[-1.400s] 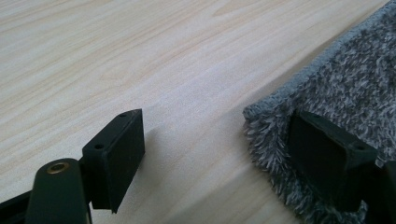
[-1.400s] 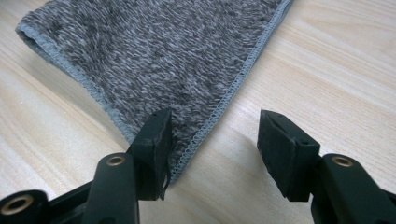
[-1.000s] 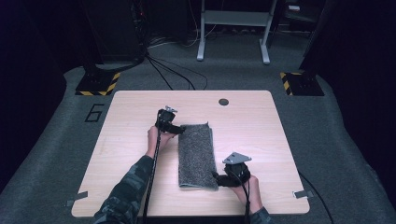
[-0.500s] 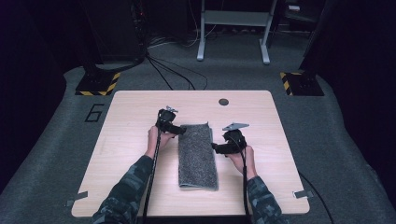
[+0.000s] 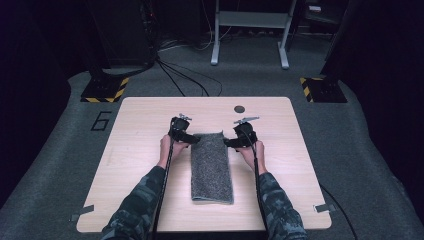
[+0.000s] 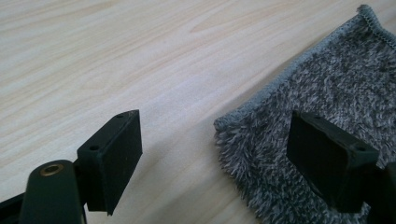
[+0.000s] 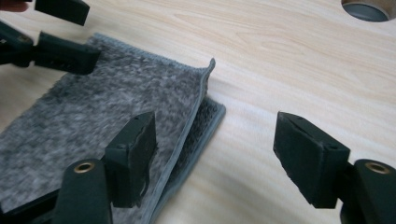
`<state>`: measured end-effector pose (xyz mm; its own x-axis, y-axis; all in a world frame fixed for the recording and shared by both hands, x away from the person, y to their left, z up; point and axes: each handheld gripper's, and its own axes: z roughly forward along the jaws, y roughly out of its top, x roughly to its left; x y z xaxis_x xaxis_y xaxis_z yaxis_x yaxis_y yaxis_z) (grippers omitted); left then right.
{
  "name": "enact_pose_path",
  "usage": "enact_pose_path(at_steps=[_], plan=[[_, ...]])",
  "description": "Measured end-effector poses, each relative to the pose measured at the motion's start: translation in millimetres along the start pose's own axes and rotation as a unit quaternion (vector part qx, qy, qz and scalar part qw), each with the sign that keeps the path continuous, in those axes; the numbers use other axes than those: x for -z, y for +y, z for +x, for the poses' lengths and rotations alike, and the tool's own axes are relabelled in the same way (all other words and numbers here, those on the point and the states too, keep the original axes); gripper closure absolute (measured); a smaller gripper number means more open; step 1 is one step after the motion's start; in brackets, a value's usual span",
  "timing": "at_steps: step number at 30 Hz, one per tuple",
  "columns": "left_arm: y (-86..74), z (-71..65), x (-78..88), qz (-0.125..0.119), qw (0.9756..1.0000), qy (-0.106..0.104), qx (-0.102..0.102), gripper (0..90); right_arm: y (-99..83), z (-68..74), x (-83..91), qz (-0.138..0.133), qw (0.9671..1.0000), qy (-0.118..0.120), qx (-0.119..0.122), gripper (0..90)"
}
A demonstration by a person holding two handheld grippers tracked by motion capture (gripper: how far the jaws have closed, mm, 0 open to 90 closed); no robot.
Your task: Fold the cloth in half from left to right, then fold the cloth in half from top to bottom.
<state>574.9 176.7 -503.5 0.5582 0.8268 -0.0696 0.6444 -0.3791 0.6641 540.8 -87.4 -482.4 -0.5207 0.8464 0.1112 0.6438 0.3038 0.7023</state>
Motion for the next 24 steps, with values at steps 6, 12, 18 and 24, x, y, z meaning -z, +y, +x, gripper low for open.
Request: enact_pose_path(at_steps=[6, 12, 18, 24], plan=[[1.9, 0.5, -3.3, 0.002, 1.0000, 0.000, 0.004, 19.0, 11.2, 0.5, -19.7, 0.009, 0.9998, -0.007, -0.016, 33.9], [3.6, 1.6, -3.6, 0.000, 0.9999, -0.012, 0.005, 23.0, 16.0, -3.2, -36.2, 0.022, 0.9993, -0.018, -0.022, 42.7], [1.6, 2.3, -6.8, 0.004, 0.9998, -0.018, 0.008, 28.3, 13.6, -5.2, -43.1, 0.037, 0.9986, -0.013, -0.035, 47.2], [-0.9, 0.7, -8.6, 0.002, 0.9998, -0.019, -0.001, 33.0, 8.4, -4.9, -45.2, 0.032, 0.9992, -0.021, -0.013, 52.1]])
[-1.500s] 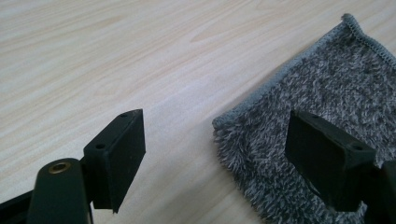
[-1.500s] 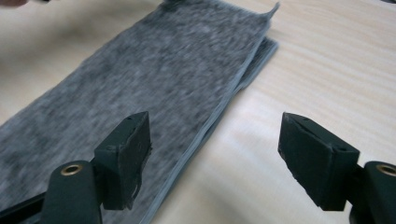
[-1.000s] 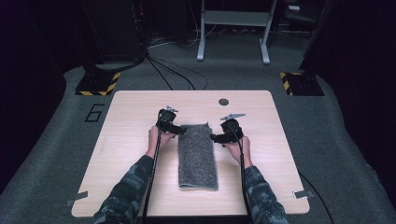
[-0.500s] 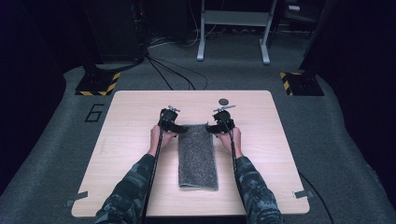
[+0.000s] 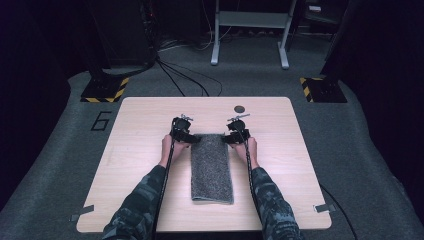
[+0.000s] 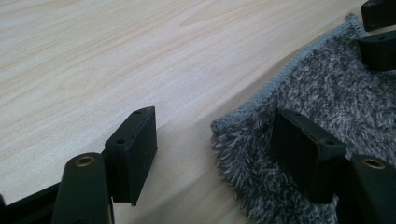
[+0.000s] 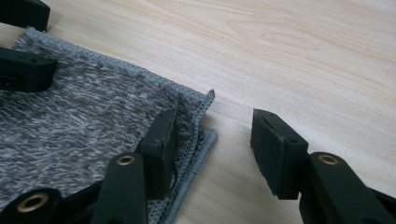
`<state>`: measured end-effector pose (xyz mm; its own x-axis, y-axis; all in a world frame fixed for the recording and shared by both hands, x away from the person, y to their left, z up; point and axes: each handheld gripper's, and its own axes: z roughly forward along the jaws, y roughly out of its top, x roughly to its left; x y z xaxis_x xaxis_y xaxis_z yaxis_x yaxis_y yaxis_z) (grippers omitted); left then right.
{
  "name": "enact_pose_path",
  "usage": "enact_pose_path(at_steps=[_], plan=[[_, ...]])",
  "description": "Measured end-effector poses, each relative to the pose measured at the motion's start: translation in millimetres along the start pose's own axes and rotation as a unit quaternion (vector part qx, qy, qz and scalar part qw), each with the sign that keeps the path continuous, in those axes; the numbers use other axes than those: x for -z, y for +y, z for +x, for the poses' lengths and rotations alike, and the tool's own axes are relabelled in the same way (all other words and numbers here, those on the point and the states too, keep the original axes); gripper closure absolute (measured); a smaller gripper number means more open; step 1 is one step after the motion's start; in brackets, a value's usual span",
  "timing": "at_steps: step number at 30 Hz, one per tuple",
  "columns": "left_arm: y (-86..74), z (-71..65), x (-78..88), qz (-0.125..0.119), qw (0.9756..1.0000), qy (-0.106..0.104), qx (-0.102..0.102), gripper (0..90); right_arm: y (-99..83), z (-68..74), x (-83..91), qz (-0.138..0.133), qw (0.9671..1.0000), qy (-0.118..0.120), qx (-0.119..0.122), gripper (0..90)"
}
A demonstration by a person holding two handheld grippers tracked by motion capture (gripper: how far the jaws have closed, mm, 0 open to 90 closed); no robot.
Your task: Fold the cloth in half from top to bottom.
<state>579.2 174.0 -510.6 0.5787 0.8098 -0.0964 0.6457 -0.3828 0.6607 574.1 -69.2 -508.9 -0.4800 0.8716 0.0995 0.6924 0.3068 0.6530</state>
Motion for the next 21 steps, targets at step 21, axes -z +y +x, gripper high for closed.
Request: enact_pose_path(at_steps=[21], plan=[[1.0, -16.4, 0.1, 0.010, 0.9986, 0.007, -0.052, 62.7, -3.5, 10.3, 0.3, -0.002, 0.9993, -0.001, 0.037, 77.2]])
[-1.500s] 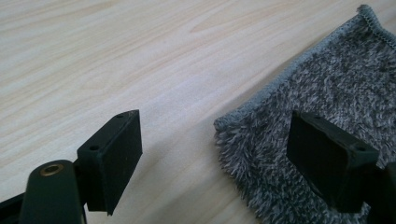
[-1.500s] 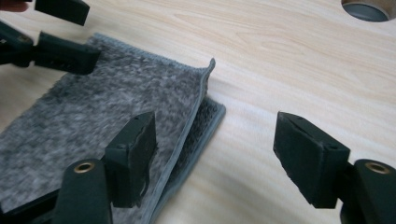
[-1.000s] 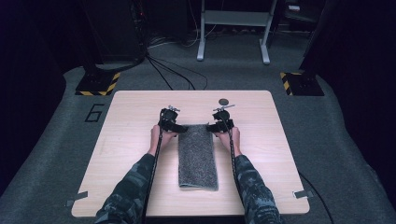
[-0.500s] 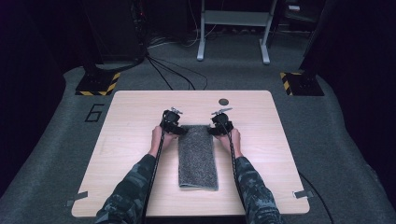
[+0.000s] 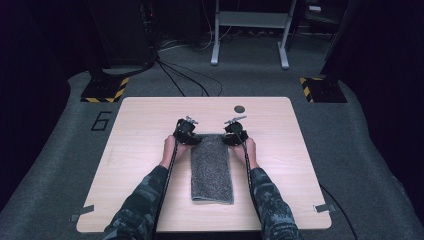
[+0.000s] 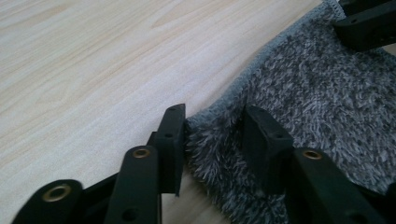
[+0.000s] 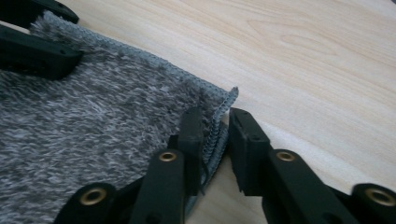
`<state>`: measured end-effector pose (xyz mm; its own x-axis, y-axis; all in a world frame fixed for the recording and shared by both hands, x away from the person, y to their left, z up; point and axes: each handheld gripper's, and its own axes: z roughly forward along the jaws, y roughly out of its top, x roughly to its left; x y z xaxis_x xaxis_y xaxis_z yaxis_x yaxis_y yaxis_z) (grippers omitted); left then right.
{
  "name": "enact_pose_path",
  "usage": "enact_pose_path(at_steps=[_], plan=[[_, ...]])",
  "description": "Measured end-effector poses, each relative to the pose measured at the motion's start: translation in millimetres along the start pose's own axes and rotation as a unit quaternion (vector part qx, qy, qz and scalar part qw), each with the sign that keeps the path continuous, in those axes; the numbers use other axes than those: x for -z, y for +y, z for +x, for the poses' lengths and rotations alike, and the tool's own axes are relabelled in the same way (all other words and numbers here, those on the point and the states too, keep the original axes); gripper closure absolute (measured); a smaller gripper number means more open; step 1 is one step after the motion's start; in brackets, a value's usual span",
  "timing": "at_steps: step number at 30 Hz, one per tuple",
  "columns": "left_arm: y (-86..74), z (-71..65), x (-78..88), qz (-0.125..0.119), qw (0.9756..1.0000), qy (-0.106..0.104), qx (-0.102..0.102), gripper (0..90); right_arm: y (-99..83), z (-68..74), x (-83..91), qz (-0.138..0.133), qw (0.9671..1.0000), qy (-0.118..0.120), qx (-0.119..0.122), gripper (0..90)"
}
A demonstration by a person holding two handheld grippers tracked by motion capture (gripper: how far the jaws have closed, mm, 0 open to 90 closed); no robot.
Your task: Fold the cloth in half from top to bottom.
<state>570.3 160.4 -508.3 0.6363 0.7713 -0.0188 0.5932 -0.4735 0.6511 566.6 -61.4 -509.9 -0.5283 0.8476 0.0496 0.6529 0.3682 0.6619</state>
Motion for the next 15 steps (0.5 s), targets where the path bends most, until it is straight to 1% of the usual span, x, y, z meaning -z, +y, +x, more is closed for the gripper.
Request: enact_pose_path(at_steps=[1, 2, 3, 5, 6, 8, 9, 10, 11, 13, 14, 15], plan=[[-0.3, -0.1, -0.2, -0.002, 1.0000, -0.001, 0.001, 64.2, -0.3, -0.8, 0.0, -0.001, 1.0000, 0.003, 0.001, 78.1], [-1.0, -0.5, -0.6, -0.007, 1.0000, -0.001, 0.001, 66.1, -0.6, -0.9, -0.1, -0.002, 1.0000, 0.007, -0.004, 79.3], [-1.7, -0.8, -0.5, -0.009, 1.0000, -0.001, 0.001, 69.1, -0.7, -1.0, 0.0, -0.002, 0.9999, 0.012, -0.006, 81.9], [-2.5, -1.4, -0.1, -0.010, 0.9999, -0.004, 0.001, 71.8, -1.0, -0.7, 0.0, -0.002, 0.9999, 0.013, -0.005, 83.2], [-3.1, -1.9, -0.5, -0.015, 0.9999, -0.003, 0.002, 71.8, -1.6, -0.3, 0.1, -0.004, 0.9999, 0.013, -0.008, 84.0], [-3.6, -2.6, -0.2, -0.015, 0.9999, -0.006, 0.002, 75.1, -3.2, 0.9, -0.1, -0.010, 0.9998, 0.013, -0.009, 84.8], [-3.3, -3.2, -0.4, -0.015, 0.9999, -0.007, 0.001, 77.1, -3.9, 1.6, 0.5, -0.011, 0.9999, 0.010, -0.005, 85.2], [-2.7, -3.9, -0.6, -0.013, 0.9999, -0.008, -0.002, 79.3, -5.5, 3.3, 0.3, -0.019, 0.9998, 0.006, -0.001, 85.6], [-2.5, -4.8, -0.5, -0.011, 0.9999, -0.008, -0.002, 81.2, -7.6, 6.7, 0.8, -0.023, 0.9997, -0.004, -0.001, 86.0], [-2.4, -6.3, -0.5, -0.012, 0.9999, -0.006, -0.003, 82.9, -9.4, 9.8, 0.7, -0.032, 0.9993, -0.016, 0.015, 86.4], [-2.5, -6.9, -0.6, -0.012, 0.9999, -0.004, -0.003, 83.5, -9.8, 11.0, 0.4, -0.034, 0.9990, -0.020, 0.020, 86.6], [-2.5, -7.8, -0.5, -0.013, 0.9999, -0.002, -0.006, 83.7, -9.6, 11.2, 0.4, -0.034, 0.9991, -0.020, 0.018, 86.6]])
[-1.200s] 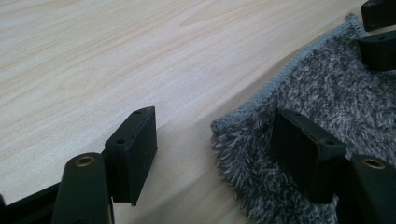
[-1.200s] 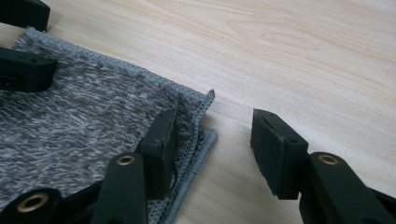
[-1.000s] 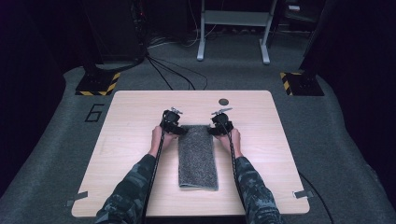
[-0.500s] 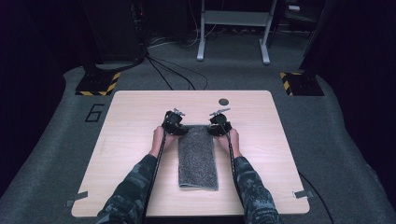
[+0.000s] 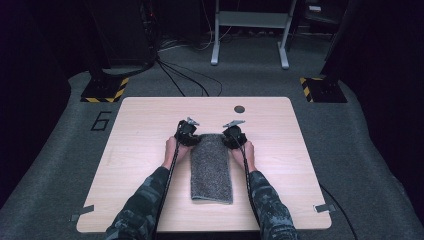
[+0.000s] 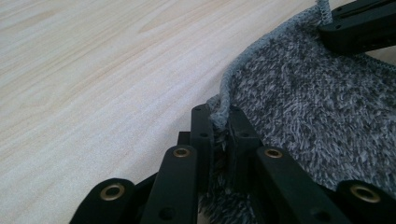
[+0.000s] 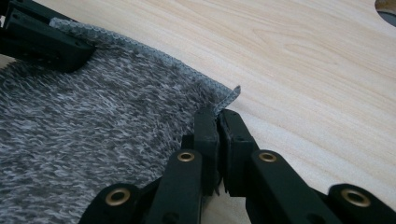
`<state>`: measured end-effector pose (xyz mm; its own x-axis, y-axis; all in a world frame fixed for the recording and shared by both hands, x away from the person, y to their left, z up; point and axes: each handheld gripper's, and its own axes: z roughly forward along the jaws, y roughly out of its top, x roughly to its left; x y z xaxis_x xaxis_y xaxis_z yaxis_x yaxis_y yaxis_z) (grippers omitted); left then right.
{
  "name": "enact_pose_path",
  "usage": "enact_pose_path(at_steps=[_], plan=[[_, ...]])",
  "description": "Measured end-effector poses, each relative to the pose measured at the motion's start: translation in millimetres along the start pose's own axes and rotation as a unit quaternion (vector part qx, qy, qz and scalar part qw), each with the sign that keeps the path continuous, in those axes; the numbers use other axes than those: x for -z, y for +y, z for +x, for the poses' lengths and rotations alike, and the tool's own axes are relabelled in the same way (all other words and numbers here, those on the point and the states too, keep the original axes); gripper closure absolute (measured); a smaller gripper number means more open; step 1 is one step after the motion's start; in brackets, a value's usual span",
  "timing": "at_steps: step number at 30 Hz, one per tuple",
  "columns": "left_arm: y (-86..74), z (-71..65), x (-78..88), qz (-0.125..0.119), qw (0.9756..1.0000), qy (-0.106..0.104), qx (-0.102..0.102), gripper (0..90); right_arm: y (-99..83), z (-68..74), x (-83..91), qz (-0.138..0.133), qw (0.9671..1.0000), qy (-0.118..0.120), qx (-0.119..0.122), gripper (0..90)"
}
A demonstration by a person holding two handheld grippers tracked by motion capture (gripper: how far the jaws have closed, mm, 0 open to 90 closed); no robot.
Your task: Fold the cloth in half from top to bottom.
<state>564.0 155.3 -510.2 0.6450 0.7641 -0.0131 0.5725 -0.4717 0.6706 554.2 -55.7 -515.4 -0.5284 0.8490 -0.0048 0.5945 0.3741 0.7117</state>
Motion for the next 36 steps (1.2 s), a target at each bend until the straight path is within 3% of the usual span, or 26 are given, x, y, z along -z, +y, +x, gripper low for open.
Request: enact_pose_path(at_steps=[5, 10, 20, 22, 36], plan=[[1.2, -1.6, 1.8, -0.004, 1.0000, 0.005, -0.005, 84.2, 2.4, -4.5, 0.9, 0.008, 0.9999, 0.012, -0.002, 87.1], [2.3, -0.3, 7.3, -0.021, 0.9998, 0.000, 0.002, 84.2, 3.9, -8.5, 7.4, -0.009, 0.9998, 0.017, -0.006, 87.2], [8.3, 0.2, 23.1, -0.052, 0.9986, 0.001, -0.001, 84.2, 13.9, -4.1, 24.4, -0.039, 0.9992, 0.010, 0.005, 87.3], [11.5, -1.0, 28.2, -0.063, 0.9979, 0.004, -0.011, 84.2, 16.5, -6.5, 31.3, -0.051, 0.9984, 0.006, 0.026, 87.3], [27.4, -8.7, 41.0, -0.096, 0.9951, 0.004, -0.025, 84.0, 28.8, -14.3, 58.2, -0.088, 0.9956, -0.010, 0.031, 87.3]])
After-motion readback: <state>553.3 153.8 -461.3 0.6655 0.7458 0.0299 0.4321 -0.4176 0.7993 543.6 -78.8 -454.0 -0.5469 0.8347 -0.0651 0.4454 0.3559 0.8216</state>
